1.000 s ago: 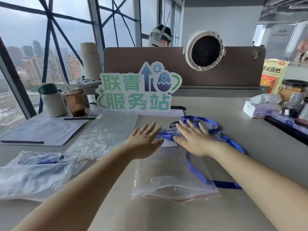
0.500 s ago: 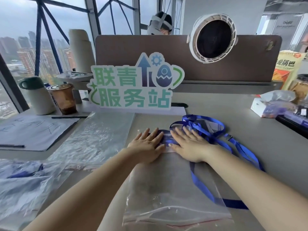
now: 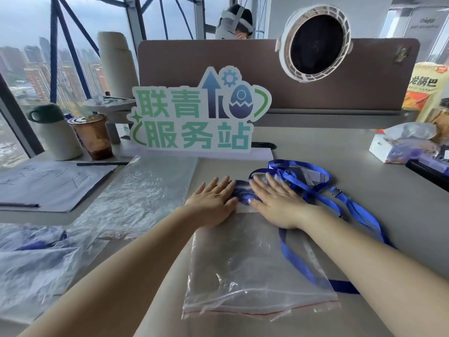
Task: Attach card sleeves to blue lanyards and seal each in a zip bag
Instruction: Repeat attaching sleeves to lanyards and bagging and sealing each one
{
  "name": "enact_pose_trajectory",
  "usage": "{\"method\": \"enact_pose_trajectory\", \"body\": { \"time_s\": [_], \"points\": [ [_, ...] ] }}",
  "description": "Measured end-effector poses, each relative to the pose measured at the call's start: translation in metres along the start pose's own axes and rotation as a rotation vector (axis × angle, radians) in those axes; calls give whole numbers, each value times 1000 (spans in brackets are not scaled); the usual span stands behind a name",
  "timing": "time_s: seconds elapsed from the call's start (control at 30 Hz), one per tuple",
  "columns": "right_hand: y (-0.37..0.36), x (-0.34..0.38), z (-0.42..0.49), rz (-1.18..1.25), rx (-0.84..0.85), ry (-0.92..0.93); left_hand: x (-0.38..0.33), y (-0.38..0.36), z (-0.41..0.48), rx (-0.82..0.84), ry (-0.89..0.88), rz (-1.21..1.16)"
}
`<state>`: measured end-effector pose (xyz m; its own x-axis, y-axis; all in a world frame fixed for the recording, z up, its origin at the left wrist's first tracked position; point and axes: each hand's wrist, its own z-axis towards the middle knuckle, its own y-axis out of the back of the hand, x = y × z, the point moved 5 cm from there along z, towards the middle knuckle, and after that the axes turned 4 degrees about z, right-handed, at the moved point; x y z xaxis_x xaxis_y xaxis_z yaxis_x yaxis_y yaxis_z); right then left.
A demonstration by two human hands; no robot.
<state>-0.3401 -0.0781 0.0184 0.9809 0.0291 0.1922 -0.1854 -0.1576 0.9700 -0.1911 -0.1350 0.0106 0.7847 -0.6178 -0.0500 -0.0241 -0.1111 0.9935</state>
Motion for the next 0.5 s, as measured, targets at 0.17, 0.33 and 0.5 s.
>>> {"method": "enact_pose_trajectory", "body": {
  "time_s": [0.17, 0.33, 0.5],
  "points": [
    [-4, 13, -32, 39, 7, 46, -16, 6, -41, -83, -119, -12],
    [-17, 21, -46, 30, 25, 32, -29, -11, -62, 13, -119, 48],
    [17, 27, -83, 203, -61, 89, -32, 20, -87, -106, -187, -49]
  ]
}}
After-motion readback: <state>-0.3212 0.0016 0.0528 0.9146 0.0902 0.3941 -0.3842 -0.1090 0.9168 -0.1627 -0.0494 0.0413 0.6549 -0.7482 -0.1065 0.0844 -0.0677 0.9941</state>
